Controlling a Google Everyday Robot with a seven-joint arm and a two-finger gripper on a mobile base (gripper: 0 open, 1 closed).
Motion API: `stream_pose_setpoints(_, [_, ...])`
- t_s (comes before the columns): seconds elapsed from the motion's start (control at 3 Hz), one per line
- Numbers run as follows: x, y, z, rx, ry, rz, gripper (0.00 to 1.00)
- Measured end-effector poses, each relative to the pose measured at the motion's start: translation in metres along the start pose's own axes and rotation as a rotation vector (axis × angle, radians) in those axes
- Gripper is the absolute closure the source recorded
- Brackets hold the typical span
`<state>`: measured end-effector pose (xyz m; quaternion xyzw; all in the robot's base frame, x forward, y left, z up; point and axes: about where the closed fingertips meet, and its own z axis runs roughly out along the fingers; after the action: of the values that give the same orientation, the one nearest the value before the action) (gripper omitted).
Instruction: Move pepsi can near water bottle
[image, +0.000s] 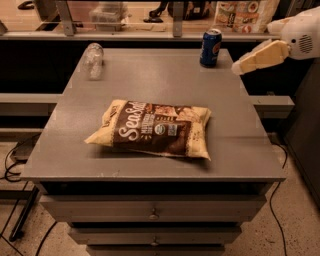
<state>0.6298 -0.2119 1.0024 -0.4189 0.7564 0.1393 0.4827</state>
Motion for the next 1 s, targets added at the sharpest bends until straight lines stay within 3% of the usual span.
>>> stream_pose_setpoints(0.33, [0.001,-0.021,0.021,0.028,-0.020,0.043,0.00])
stream_pose_setpoints(0.67, [0.005,-0.067,0.064,0.068,-0.069,0.083,0.00])
stream_pose_setpoints(1.0, [0.007,-0.065,0.067,0.065,-0.065,0.095,0.00])
